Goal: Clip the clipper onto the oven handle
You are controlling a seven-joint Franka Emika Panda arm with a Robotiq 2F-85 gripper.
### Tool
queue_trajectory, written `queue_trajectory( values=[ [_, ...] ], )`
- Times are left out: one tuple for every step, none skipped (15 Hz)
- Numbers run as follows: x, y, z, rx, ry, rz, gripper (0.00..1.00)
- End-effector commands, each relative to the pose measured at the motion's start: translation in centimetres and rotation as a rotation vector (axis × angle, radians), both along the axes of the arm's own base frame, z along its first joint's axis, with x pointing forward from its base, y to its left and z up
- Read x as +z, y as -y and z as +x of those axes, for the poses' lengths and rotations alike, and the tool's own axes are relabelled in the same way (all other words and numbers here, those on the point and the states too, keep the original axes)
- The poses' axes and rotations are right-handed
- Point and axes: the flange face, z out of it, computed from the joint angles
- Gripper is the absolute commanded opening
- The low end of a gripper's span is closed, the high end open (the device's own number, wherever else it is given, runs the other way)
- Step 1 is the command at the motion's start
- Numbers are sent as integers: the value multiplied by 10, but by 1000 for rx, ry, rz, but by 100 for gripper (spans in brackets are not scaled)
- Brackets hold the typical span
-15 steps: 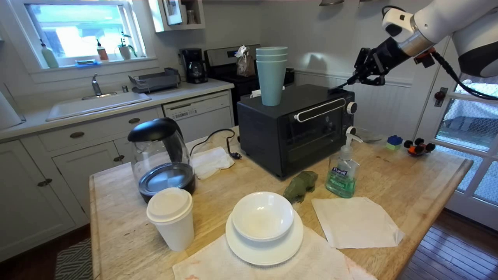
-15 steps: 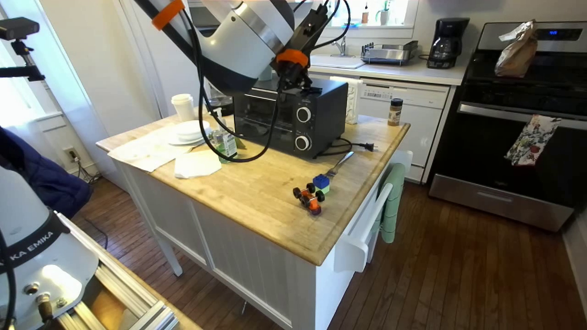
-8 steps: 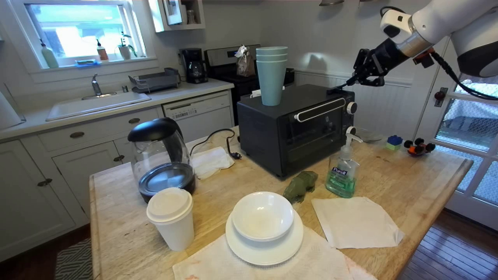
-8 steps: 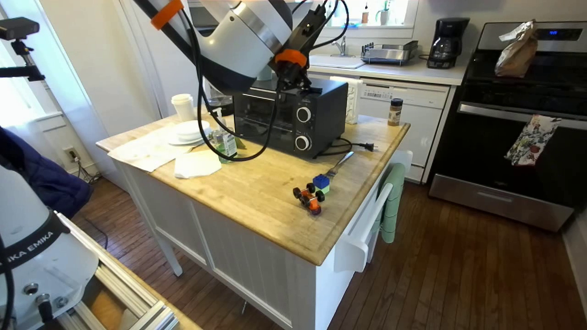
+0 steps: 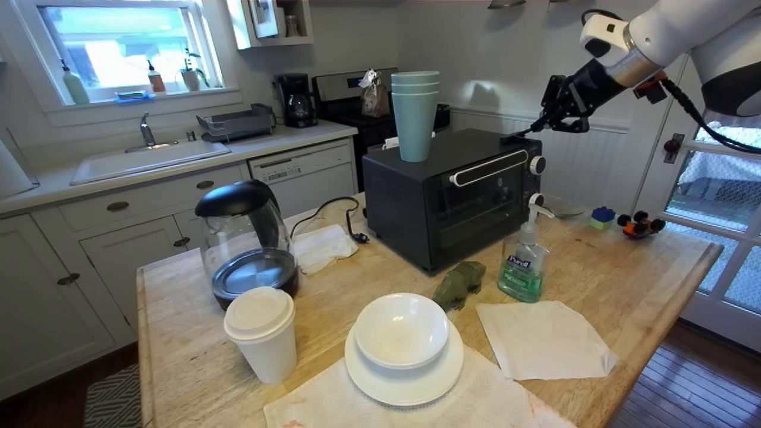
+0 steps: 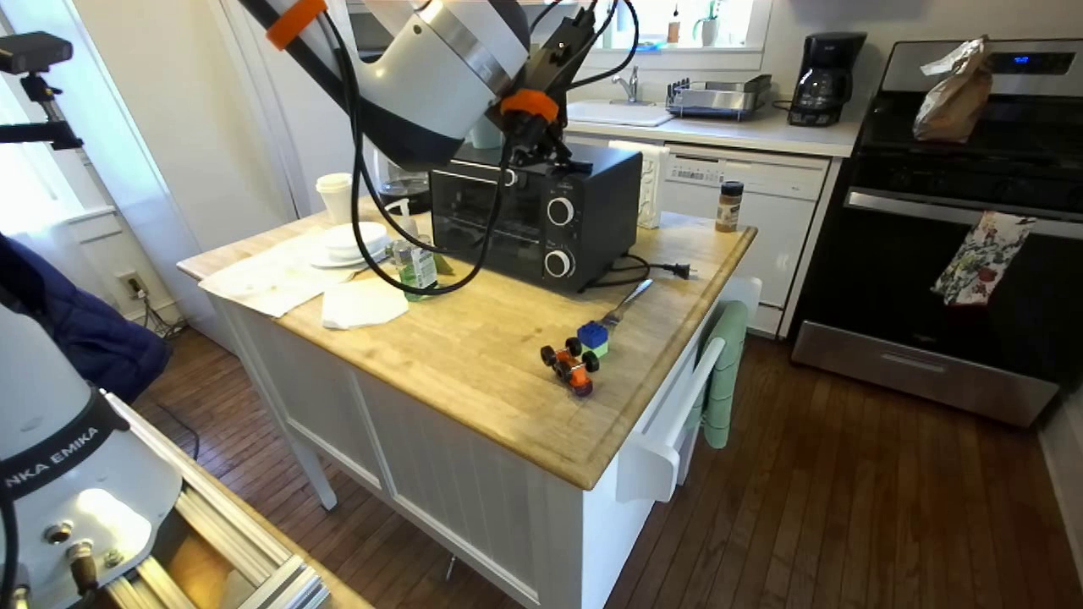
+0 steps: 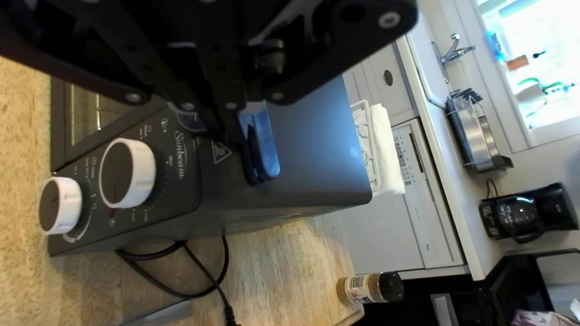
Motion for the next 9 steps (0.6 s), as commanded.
queue_trajectory(
  values=[
    [-11, -10, -12, -29, -40, 14, 1],
    [-11, -11, -13, -31, -41, 18, 1],
    [-10, -12, -14, -36, -42, 19, 1],
    [-10, -13, -14, -38, -42, 20, 1],
    [-10, -12, -14, -43, -40, 19, 1],
    [-11, -13, -14, -46, -42, 19, 1],
    [-11, -14, -15, -47, -44, 19, 1],
    [-10, -15, -15, -47, -44, 19, 1],
    [-10, -15, -14, -47, -44, 16, 9]
  ],
)
